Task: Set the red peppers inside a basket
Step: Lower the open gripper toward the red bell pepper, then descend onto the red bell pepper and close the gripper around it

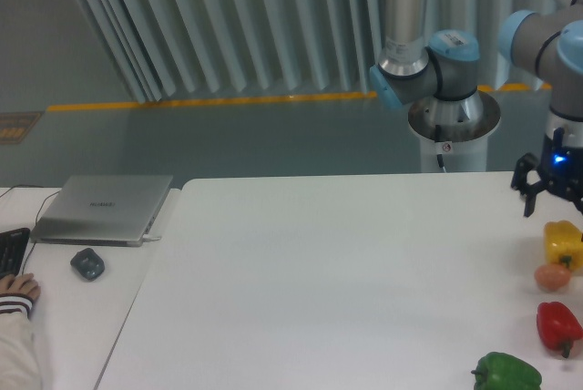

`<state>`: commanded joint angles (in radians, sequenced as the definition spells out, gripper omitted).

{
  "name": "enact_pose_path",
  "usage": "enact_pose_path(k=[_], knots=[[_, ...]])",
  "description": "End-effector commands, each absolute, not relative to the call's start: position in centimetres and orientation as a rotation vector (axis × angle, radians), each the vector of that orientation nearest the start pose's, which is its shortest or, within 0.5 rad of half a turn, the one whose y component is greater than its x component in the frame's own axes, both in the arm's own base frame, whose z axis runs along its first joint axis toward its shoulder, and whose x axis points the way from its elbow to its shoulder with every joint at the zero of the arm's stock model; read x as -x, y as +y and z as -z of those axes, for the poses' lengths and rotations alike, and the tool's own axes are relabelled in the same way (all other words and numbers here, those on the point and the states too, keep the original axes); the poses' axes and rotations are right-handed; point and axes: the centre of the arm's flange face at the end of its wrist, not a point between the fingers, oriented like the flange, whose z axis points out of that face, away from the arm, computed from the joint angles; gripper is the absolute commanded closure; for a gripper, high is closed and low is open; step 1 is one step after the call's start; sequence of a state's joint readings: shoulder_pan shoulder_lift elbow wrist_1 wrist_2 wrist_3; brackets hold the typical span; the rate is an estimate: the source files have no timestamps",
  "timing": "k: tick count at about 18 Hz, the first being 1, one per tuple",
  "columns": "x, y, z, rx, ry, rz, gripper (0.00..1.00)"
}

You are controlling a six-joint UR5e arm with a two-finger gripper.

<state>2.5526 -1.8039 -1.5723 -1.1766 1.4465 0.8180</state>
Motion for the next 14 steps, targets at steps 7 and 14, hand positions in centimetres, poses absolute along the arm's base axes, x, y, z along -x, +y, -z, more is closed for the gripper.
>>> enact_pose_path(k=[7,14], knots=[[42.1,47.1,-35.6,2.903,-0.435,-0.06,0.0],[43.9,48.0,-32.7,2.912,-0.479,-0.075,0.0]])
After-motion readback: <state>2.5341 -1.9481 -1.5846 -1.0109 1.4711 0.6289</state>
